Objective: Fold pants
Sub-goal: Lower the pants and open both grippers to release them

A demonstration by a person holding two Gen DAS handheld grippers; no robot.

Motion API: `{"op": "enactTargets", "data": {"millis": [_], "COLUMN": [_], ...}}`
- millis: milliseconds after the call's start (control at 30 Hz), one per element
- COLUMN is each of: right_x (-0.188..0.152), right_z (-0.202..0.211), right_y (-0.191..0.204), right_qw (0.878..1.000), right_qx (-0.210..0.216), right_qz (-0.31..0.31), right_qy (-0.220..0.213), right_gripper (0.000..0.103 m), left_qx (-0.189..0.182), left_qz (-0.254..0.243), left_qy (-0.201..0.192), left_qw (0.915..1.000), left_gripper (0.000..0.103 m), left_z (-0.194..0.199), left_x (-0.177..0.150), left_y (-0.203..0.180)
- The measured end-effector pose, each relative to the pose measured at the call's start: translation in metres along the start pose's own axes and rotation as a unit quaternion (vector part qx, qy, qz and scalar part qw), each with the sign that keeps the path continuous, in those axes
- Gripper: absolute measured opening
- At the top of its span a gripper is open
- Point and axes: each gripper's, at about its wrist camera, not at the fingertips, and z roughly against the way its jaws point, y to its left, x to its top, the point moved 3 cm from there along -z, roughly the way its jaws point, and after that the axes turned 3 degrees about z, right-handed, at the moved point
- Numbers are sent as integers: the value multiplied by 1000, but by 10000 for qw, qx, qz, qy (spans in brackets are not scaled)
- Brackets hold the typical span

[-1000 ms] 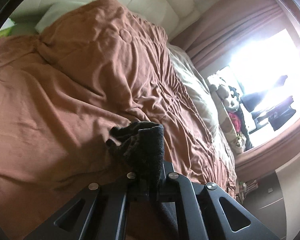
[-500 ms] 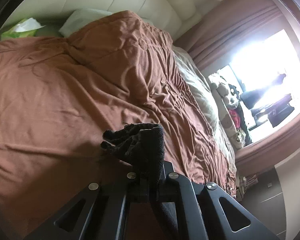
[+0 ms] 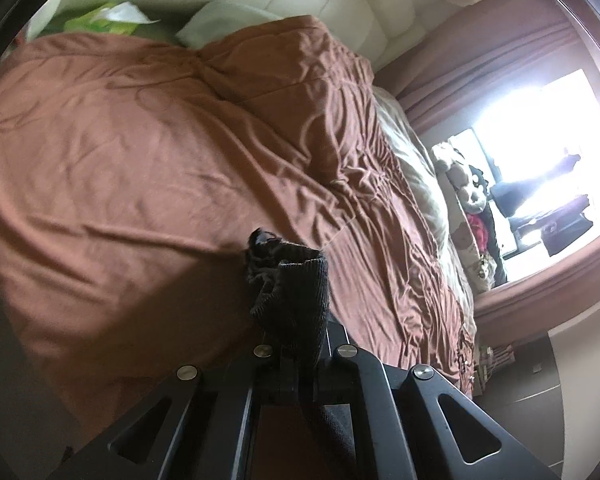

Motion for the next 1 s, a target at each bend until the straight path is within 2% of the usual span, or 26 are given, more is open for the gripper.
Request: {"op": "enactTargets", "data": {"millis": [200,333,433,467,500,533,567,600,700,767,833,1000], "right_x": [-12,-29,-44,-47,-49,-50,-51,-51,-53,-62,-69,-96], "right_z": [9,-9,-23,-24,-23,-21,-18,-14,-3,7,14,15], "right_y": [-7,-26,-34,-34,-32,-29,-24,-19,-7,5,20,58], "right_qw": [9998,9949,9843,9812,9802,9799,9799,9794,9739,9702,9674,9632], "right_qx": [-181,-887,-1492,-1635,-1670,-1671,-1669,-1690,-1905,-2049,-2077,-1830], "right_qz": [20,43,271,361,423,488,554,659,990,1170,1379,1922], "right_qy": [25,488,899,958,979,970,938,886,737,541,445,436], "right_gripper": [0,2,7,14,27,34,51,61,61,61,61,60], "left_qx": [114,534,706,719,687,657,628,622,565,414,323,148], "left_qz": [95,219,244,280,329,375,433,457,500,563,575,487], "left_qy": [61,388,520,510,515,529,554,568,600,614,596,531], "left_qw": [9999,9976,9959,9957,9958,9957,9956,9954,9953,9957,9960,9973], "left_gripper": [4,4,4,5,7,9,14,20,34,39,40,40], "left_z": [0,-20,-30,-30,-30,-30,-30,-30,-32,-33,-32,-32], "left_x": [-10,-25,-34,-36,-37,-37,-39,-41,-46,-51,-56,-59], "left_y": [28,55,70,74,79,83,88,91,98,103,104,106]}}
